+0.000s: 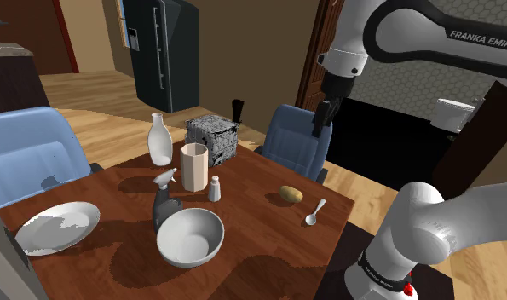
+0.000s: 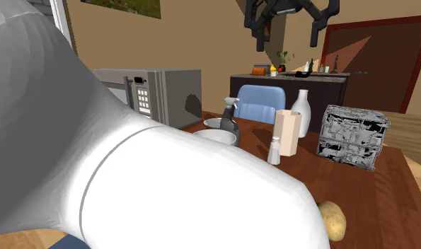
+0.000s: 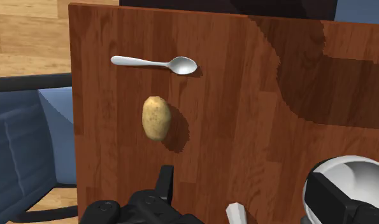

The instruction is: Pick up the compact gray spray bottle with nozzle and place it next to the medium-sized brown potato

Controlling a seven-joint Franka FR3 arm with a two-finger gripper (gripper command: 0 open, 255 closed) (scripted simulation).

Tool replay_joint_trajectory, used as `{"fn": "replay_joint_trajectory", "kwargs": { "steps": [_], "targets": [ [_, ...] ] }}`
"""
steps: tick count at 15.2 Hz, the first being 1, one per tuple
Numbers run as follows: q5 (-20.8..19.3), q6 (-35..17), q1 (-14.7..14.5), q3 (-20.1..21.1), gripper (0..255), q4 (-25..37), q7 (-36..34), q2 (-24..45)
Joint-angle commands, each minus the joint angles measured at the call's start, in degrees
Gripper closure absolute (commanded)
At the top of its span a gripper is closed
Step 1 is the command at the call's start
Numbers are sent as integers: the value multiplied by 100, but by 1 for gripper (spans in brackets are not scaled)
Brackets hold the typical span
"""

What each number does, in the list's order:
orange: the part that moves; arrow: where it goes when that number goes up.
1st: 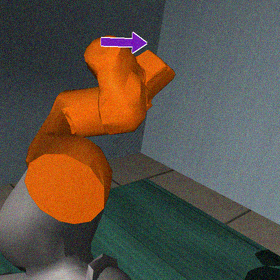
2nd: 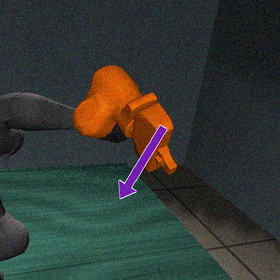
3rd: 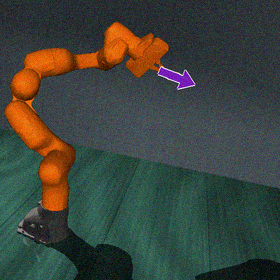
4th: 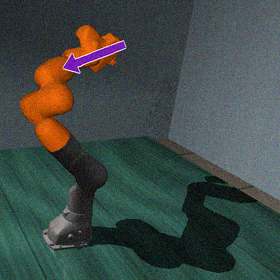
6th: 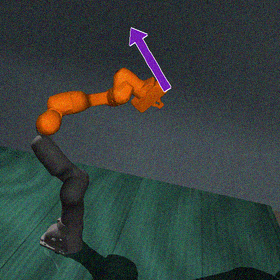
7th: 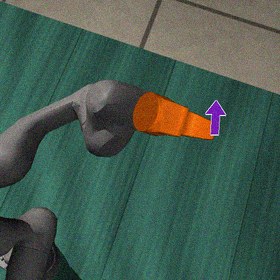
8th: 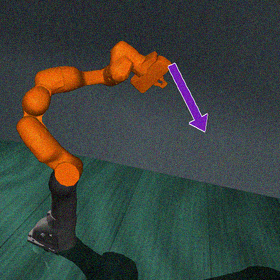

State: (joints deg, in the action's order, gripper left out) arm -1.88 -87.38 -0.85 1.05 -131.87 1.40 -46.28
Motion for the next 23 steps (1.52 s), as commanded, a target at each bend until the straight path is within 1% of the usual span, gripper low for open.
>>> {"fn": "replay_joint_trajectory", "kwargs": {
  "steps": [1,7,13,18,23],
  "targets": [
    [0,0,0,0,0,0,0,0],
    [65,-1410,-394,-568,0,-483,1261,611],
    [375,-2679,-886,-1099,0,-580,2623,1555],
    [906,-3521,-1390,-1504,0,-382,3900,2500],
    [1730,-4068,-1892,-1804,0,40,5335,3512]
  ]
}}
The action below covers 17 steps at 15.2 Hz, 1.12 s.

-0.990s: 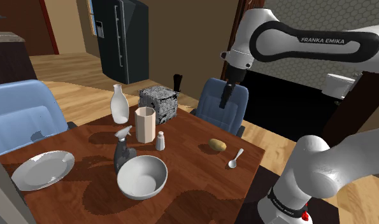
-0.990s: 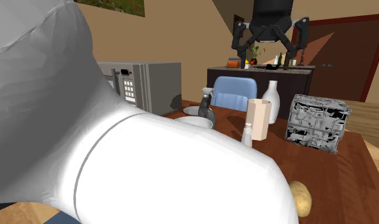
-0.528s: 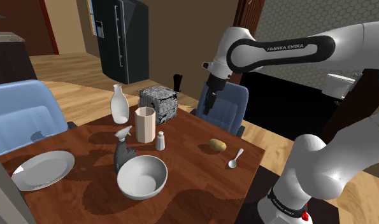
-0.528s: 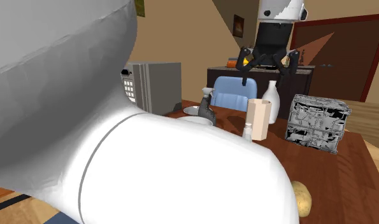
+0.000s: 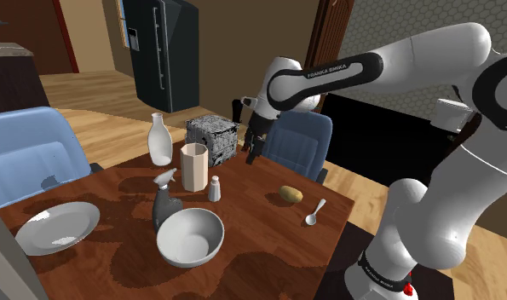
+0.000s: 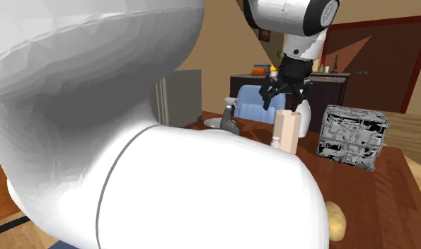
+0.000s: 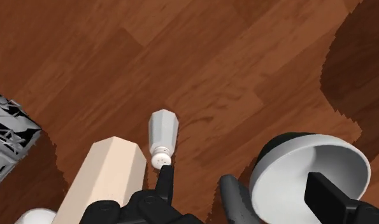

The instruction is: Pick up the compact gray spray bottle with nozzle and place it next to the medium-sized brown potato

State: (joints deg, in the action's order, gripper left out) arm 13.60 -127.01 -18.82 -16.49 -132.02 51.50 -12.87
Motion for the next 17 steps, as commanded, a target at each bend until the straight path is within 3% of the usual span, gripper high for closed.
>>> {"fn": "replay_joint_trajectory", "kwargs": {
  "steps": [1,5,10,17],
  "targets": [
    [375,-173,-176,-83,0,164,625,376],
    [1171,-312,-417,-111,0,666,1811,1184],
    [2034,-265,-504,99,0,1398,3132,2124],
    [2769,-28,-470,619,0,2501,4554,3260]
  ]
}}
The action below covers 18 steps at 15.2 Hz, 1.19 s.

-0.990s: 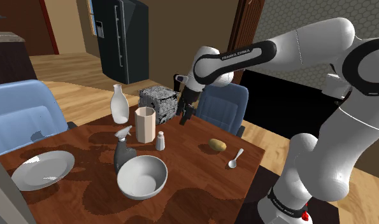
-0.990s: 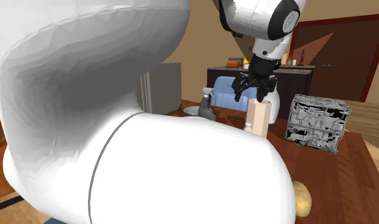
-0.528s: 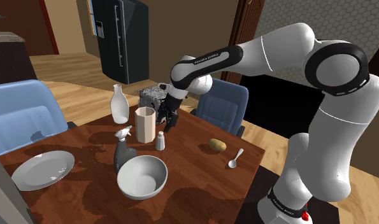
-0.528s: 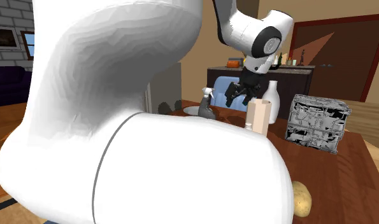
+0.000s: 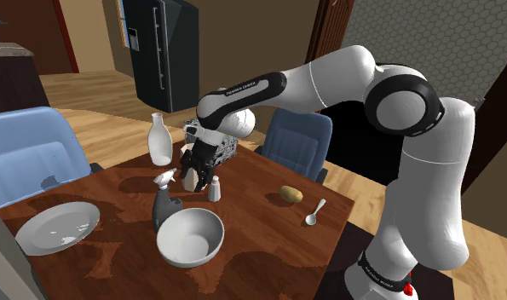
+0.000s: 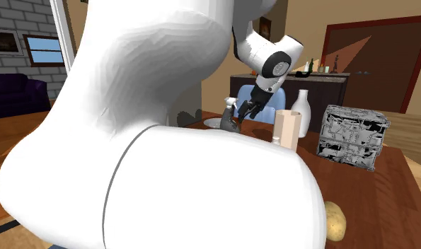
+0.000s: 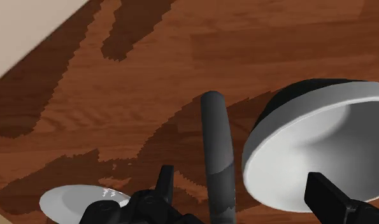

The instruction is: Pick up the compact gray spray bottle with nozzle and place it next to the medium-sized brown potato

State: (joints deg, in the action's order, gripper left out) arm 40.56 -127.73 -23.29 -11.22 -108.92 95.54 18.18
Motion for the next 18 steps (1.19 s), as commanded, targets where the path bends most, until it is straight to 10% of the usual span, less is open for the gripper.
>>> {"fn": "replay_joint_trajectory", "kwargs": {
  "steps": [1,18],
  "targets": [
    [136,83,-20,171,0,351,318,302],
    [412,-213,-111,434,0,646,672,892]
  ]
}}
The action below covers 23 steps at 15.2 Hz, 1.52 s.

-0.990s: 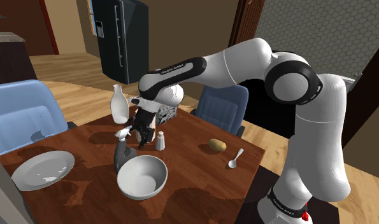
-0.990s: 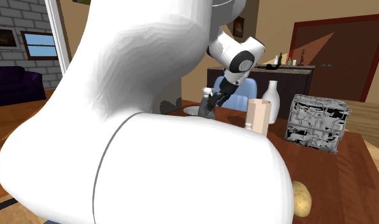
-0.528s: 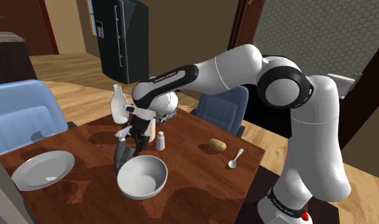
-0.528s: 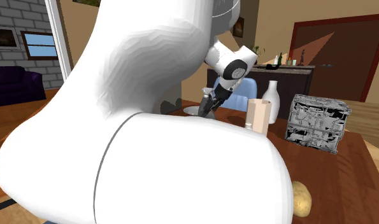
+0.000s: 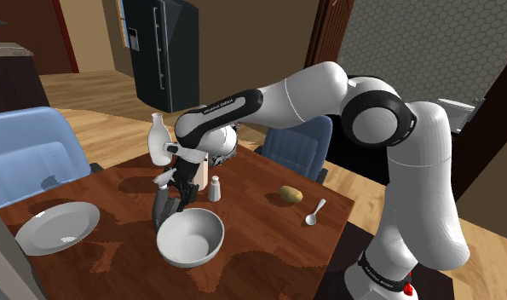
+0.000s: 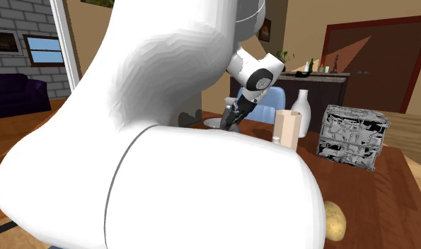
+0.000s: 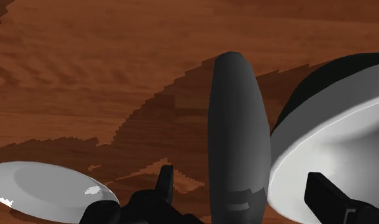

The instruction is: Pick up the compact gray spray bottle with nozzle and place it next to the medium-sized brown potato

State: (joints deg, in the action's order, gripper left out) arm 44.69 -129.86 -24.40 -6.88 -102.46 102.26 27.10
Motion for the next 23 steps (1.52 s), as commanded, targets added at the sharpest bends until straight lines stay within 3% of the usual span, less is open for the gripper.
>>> {"fn": "replay_joint_trajectory", "kwargs": {
  "steps": [1,10,23],
  "targets": [
    [0,0,0,0,255,0,0,0],
    [0,0,0,0,255,1,0,1],
    [-387,583,-59,-142,255,201,-541,-522]
  ]
}}
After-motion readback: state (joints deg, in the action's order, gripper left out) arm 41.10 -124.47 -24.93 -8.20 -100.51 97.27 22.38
